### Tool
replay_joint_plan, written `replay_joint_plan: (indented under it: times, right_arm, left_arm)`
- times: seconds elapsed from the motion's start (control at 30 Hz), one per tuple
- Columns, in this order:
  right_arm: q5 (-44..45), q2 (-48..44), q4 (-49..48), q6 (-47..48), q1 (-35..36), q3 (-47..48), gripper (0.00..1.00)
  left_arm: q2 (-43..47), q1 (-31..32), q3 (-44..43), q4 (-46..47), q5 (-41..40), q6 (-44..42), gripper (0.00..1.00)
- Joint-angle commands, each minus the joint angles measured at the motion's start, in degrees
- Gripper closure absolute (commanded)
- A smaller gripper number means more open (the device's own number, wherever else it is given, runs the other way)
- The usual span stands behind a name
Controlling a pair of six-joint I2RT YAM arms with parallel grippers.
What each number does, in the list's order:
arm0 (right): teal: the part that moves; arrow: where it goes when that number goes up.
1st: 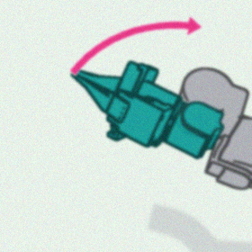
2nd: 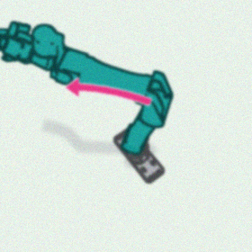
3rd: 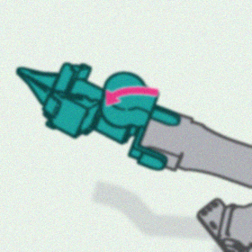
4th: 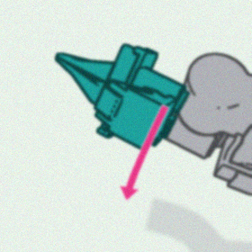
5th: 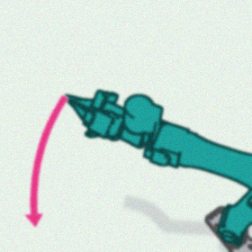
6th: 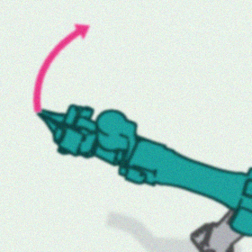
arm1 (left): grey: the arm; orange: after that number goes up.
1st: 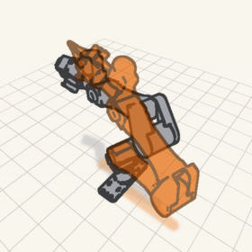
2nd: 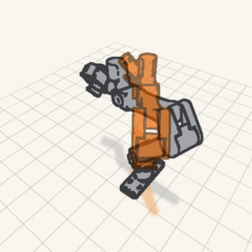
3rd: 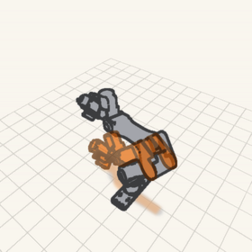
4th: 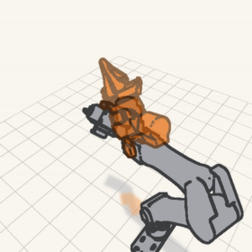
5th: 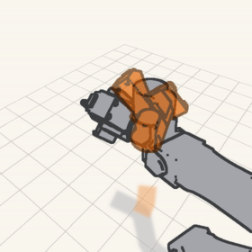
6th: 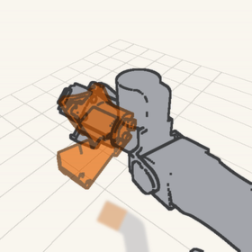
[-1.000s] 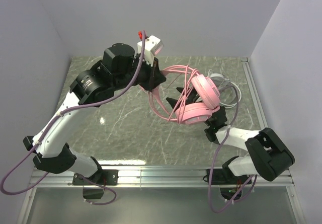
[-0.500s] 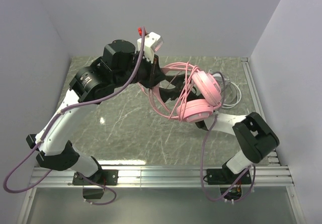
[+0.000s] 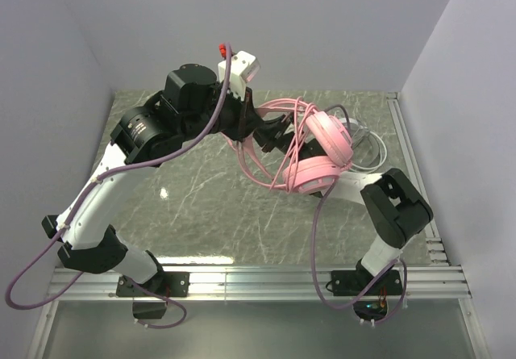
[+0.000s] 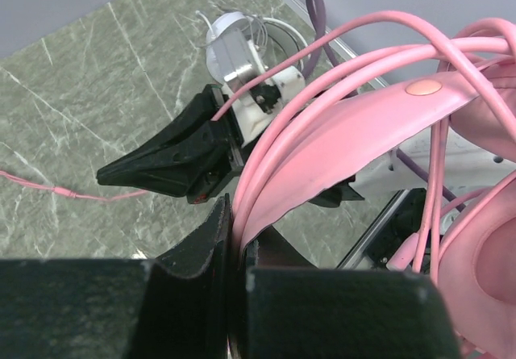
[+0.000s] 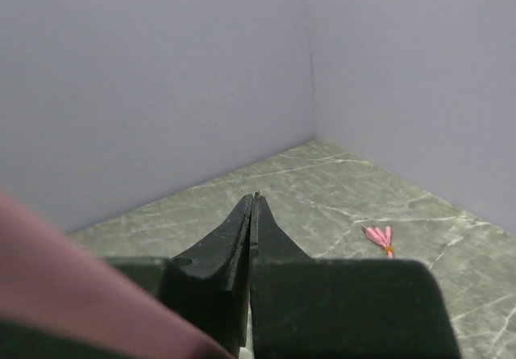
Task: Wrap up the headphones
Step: Wrap the headphone cable with the right arm
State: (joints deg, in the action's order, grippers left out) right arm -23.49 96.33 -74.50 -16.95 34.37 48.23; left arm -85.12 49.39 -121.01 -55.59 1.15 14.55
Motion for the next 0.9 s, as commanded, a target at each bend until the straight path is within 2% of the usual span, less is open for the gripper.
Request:
replay_joint_plan:
  times: [0.0,0.17,0.43,0.5,0.63,0.77,0.87]
  right_arm:
    - [-0.76,-4.39,-6.1,0.69,0.43,-2.95,1.0]
    - [-2.53,-11.51,-0.4,1.39,0.35,-8.75,1.0]
    - [-3.68,-22.5,6.65,0.96,1.05,-19.3,1.0]
    - [-3.59,-23.21,5.77,0.43,1.4,-21.76,1.0]
    - [-2.88,-24.88,6.03,-1.07,2.63,-23.79,1.0]
    - [-0.6,-25.85,12.61,-0.01,5.44,-23.18,1.0]
    - [0.98,-26.02,13.06,-0.8,7.55,-24.84,1.0]
  left_arm:
    - [2.33,0.19,-2.13,6.28,-0.01,3.73,1.0]
    - [2.06,0.18,-0.72,7.25,0.0,3.74,1.0]
    - [2.42,0.18,2.71,14.1,-0.97,4.44,1.0]
    - [1.28,0.18,1.23,14.46,-4.13,4.53,1.0]
    - [0.92,-0.34,1.83,16.56,-3.79,4.44,1.0]
    - [2.68,-1.22,7.62,23.14,-6.23,4.17,1.0]
    - [3.21,-2.19,11.75,25.26,-9.31,5.14,1.0]
